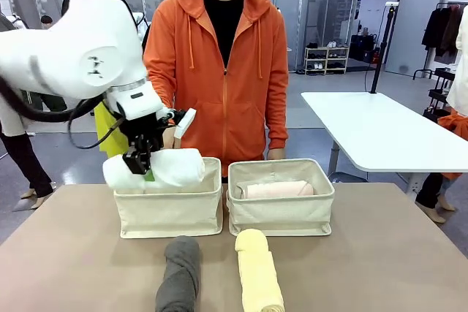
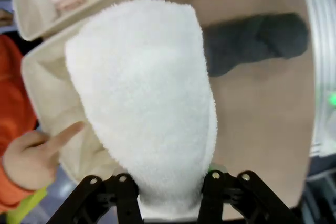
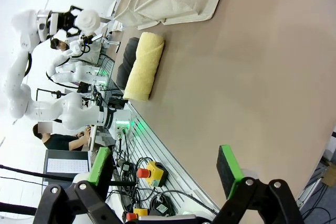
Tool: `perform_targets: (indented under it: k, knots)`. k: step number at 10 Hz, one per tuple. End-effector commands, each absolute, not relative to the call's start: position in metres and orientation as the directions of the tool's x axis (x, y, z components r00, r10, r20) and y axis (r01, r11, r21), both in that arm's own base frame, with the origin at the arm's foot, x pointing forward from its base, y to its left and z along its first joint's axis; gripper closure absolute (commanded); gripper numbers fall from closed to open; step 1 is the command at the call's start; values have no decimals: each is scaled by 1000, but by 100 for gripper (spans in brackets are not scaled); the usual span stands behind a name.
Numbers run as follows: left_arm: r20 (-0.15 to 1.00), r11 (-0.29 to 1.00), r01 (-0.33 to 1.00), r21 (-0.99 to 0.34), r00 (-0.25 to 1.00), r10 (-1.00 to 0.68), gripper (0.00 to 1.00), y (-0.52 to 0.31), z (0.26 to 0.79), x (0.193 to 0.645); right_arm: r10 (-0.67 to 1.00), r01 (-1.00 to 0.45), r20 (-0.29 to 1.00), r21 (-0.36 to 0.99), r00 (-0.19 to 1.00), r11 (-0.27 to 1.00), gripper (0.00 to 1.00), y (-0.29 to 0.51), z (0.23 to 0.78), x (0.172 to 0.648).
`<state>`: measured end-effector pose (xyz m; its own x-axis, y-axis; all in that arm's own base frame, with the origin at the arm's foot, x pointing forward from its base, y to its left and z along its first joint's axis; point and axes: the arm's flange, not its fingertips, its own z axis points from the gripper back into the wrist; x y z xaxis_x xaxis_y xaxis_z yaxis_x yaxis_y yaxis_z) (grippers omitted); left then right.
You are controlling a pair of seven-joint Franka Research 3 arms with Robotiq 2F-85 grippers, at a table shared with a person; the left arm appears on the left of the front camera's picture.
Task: Divide the towels into two baskets.
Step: Pick up one hotel-folded towel from the bottom of the table and place it in the Fabric basket indicated by the person.
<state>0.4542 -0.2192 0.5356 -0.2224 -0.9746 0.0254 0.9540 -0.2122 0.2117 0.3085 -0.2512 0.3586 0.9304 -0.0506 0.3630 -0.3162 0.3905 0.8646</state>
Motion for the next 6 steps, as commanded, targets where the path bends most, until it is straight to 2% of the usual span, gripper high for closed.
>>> perform_targets:
  k: [1,5,6]
  knots:
    - [-41,-215,928,304,-213,-976,60,-214,536,494,-38,-313,355,866,934,390,0,-250,361,305]
    - [41,-211,940,267,-230,-972,60,-203,493,557,-38,-313,355,866,934,390,0,-250,361,305]
    - [18,-217,937,273,-230,-973,60,-203,483,564,-38,-313,355,866,934,390,0,-250,361,305]
